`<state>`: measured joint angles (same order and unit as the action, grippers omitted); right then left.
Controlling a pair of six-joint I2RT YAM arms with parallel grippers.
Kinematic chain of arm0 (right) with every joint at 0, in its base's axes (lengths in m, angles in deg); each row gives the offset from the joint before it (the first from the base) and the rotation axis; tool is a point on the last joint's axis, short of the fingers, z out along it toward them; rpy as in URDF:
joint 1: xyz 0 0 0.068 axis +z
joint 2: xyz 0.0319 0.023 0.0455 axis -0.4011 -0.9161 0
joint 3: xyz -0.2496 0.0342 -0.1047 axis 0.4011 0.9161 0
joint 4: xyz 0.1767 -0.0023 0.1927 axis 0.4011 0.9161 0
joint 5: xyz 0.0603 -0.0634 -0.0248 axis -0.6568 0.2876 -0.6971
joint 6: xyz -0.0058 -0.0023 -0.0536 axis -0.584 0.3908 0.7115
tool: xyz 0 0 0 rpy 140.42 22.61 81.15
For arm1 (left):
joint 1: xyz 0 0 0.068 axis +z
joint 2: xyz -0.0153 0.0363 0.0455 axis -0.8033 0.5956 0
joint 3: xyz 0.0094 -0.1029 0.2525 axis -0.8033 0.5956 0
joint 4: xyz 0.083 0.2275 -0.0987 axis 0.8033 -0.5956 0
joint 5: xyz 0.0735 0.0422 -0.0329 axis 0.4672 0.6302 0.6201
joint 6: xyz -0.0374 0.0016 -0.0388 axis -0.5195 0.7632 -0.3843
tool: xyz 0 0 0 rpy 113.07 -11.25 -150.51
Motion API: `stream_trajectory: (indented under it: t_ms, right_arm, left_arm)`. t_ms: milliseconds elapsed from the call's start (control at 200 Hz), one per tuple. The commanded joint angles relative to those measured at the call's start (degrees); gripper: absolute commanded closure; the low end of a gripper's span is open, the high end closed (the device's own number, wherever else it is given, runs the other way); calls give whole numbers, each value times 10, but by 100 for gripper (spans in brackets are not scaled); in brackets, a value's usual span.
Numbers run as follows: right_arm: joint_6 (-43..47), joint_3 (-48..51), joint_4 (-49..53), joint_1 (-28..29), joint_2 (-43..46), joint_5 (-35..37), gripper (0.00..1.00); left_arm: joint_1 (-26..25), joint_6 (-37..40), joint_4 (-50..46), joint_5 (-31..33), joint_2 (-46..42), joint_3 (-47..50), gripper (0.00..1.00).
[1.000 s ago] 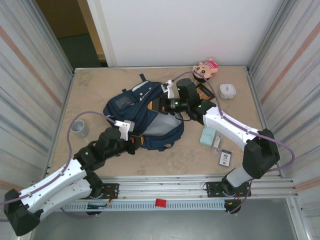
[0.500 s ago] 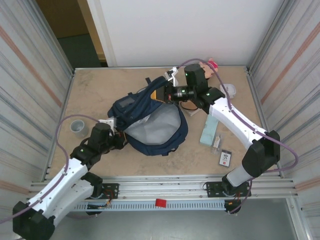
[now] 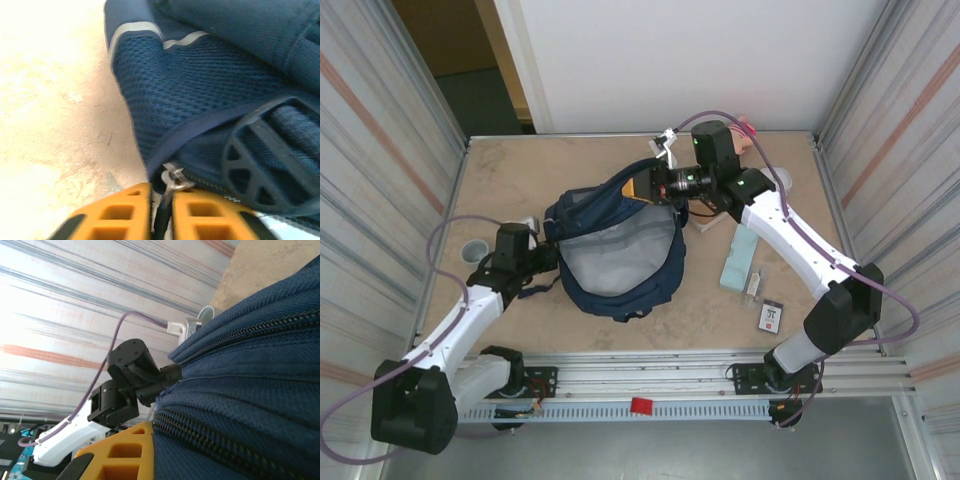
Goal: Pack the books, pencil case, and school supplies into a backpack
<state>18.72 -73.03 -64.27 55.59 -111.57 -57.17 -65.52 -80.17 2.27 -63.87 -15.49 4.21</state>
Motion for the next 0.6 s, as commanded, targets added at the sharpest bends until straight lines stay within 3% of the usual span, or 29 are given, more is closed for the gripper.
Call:
stream_trajectory:
  t_ms: [0,125,246,591]
  right_arm:
    - [19,-11,-58,11,8,-9,100]
    - [21,-4,-78,40,-12,45,100]
    - [23,-5,-112,70,-44,76,99]
    - [27,-65,-162,114,-166,90,100]
  left_arm:
    - [11,-7,-36,-2,-9,-38,60]
    - [11,-30,-80,-30,-49,-76,46]
    - [11,-49,-131,-22,-90,-112,40]
    - [11,-23,-230,65,-147,-177,36]
